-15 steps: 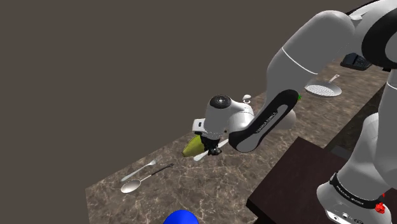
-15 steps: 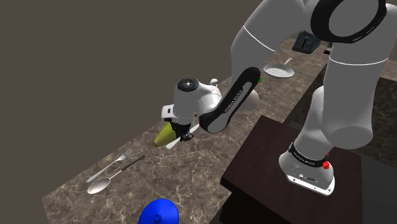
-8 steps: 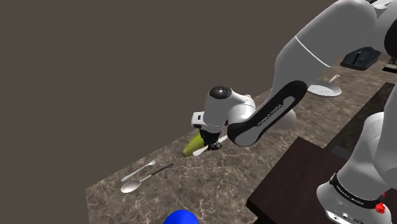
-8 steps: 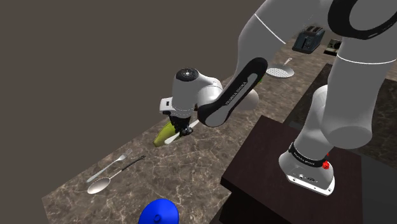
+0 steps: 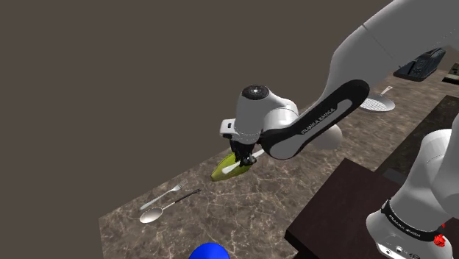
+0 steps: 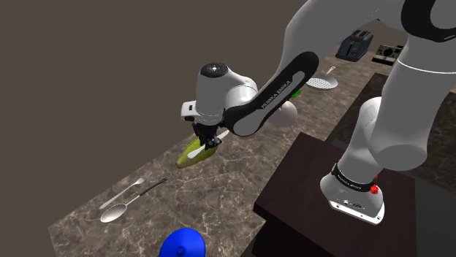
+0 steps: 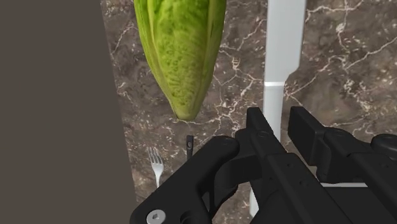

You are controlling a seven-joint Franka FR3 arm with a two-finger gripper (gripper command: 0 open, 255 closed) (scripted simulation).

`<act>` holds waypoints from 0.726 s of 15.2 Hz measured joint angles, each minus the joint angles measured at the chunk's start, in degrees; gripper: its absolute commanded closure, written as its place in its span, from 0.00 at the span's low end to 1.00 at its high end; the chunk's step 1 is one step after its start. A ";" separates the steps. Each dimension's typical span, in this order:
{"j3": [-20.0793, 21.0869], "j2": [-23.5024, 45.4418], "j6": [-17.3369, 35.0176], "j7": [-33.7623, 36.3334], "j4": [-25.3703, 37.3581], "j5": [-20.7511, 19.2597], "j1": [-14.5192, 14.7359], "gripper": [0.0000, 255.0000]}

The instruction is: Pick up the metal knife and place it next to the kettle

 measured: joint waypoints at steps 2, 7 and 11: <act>0.18 -1.33 -1.37 -0.73 0.10 0.88 -0.03 1.00; 0.34 -4.05 -4.77 -2.62 0.94 2.80 -0.13 1.00; -1.59 -7.54 -4.37 -7.84 -2.38 4.80 -2.00 1.00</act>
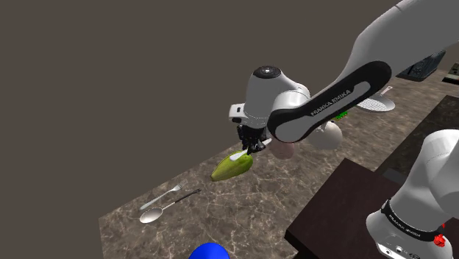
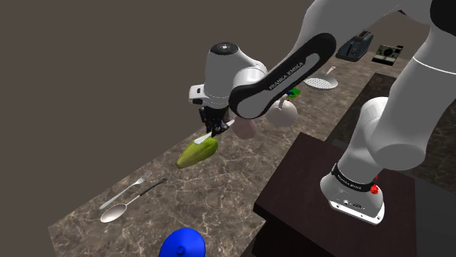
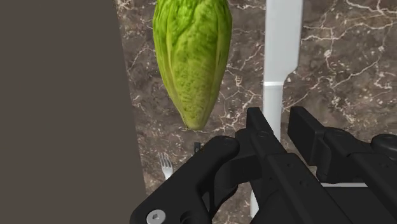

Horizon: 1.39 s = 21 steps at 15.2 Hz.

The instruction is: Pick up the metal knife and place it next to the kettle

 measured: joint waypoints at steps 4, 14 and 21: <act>-3.17 -3.41 1.84 -6.70 -4.67 1.75 -2.31 1.00; -13.48 -8.42 3.49 -25.19 -10.28 4.92 -8.03 1.00; -21.44 -8.19 3.42 -38.52 -9.68 7.15 -11.60 1.00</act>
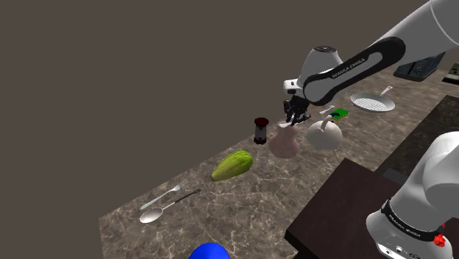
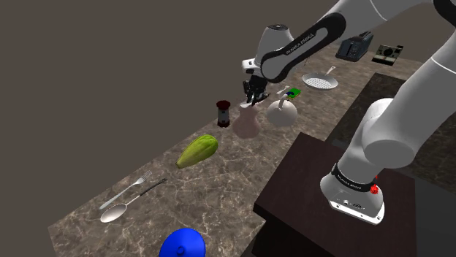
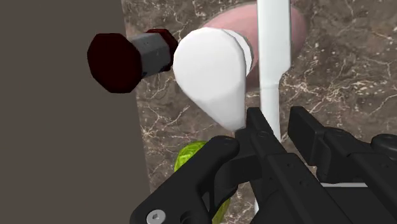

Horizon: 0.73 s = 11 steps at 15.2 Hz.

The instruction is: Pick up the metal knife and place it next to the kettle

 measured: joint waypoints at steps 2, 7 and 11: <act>-2.37 0.17 -0.77 -4.08 0.97 0.81 -1.01 1.00; -7.98 2.86 -1.15 -14.25 3.79 4.00 -3.00 1.00; -10.88 5.54 -0.83 -20.60 5.70 7.07 -3.87 1.00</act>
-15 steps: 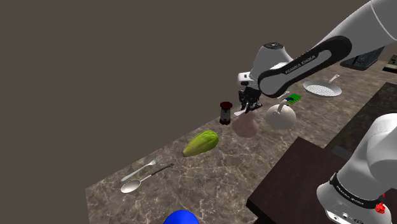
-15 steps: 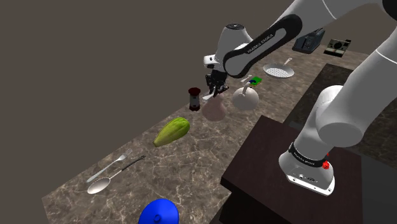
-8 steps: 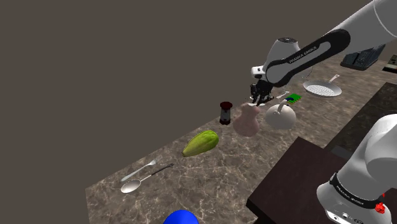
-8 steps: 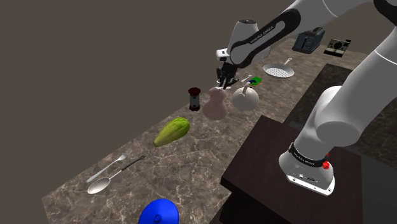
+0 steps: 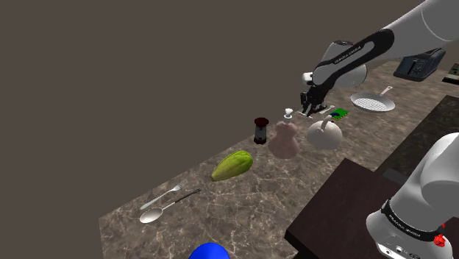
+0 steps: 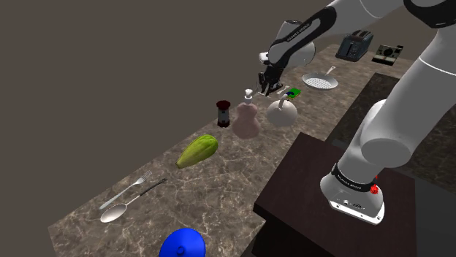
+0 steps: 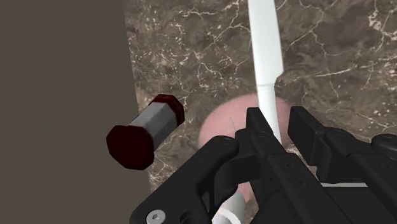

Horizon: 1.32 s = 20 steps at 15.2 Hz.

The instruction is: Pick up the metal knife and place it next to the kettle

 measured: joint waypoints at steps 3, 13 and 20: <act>-0.48 2.30 2.02 -2.30 -0.07 2.34 0.23 1.00; 0.47 9.54 9.53 -9.85 -1.53 12.12 0.63 1.00; 3.91 15.63 13.88 -17.56 -0.81 21.89 -1.34 1.00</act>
